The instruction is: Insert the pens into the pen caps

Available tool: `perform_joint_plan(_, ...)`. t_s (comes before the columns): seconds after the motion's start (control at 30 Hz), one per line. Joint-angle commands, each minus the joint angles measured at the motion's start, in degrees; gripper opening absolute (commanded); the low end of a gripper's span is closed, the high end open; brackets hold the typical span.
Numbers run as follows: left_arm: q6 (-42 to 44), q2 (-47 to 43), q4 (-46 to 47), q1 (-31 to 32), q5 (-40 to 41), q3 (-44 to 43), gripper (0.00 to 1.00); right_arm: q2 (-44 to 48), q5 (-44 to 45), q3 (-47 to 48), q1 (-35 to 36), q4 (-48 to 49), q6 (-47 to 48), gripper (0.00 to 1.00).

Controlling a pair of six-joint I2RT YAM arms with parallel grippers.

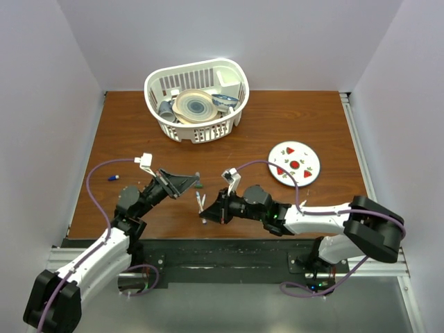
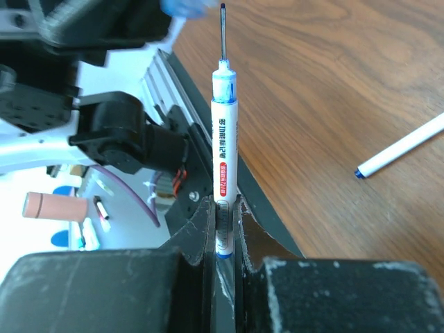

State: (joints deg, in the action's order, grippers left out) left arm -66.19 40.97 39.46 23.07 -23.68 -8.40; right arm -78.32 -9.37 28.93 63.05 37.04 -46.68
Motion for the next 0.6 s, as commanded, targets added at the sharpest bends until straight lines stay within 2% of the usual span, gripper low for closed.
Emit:
perform_joint_plan(0.0, -2.1, -0.6, 6.3, 0.4, 1.1, 0.9, 0.0, 2.3, 3.5, -0.4, 0.6, 4.8, -0.6, 0.0)
perform_joint_plan(0.57, -1.8, -2.1, 3.5, 0.6, 5.0, 0.1, 0.0, 3.9, 5.1, -0.8, 3.1, 3.1, -0.3, 0.0)
